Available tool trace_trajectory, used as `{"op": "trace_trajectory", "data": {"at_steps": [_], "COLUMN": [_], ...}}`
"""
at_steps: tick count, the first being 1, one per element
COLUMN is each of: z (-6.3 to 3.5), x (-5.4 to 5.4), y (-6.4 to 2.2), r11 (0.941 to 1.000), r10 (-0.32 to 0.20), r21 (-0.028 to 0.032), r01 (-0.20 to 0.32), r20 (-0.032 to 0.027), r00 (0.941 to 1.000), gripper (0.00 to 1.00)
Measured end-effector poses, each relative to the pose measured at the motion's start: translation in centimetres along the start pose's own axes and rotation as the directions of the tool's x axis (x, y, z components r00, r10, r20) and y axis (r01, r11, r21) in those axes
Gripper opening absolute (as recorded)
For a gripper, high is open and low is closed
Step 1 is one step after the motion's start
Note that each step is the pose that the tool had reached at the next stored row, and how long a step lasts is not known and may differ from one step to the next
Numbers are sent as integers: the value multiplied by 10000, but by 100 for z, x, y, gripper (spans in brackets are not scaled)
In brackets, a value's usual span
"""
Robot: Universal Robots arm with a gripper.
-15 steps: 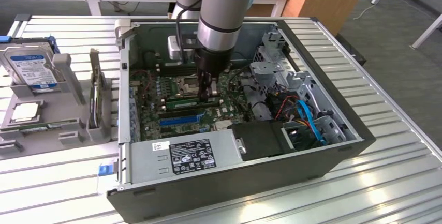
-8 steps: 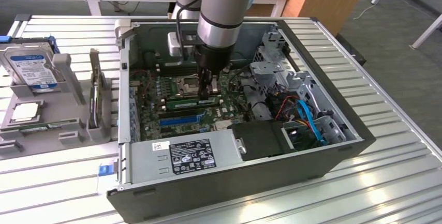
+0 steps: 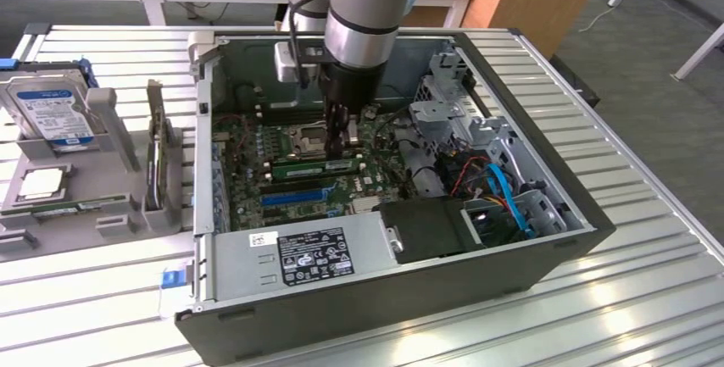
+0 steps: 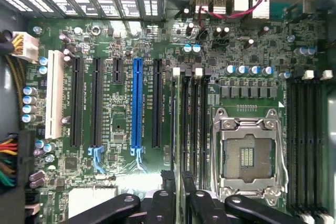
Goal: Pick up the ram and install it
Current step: 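Insert the ram into the slot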
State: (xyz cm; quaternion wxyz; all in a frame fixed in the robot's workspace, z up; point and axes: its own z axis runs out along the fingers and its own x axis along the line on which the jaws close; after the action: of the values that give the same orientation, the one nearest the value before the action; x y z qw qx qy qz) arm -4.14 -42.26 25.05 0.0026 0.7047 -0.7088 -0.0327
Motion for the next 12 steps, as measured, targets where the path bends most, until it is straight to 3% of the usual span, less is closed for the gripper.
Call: {"op": "trace_trajectory", "data": {"at_steps": [12], "z": [-315], "x": [-13], "y": [16], "r11": [10000], "r10": [0], "r21": [1], "r01": [0], "r20": [1], "r00": [10000], "gripper": [19]}}
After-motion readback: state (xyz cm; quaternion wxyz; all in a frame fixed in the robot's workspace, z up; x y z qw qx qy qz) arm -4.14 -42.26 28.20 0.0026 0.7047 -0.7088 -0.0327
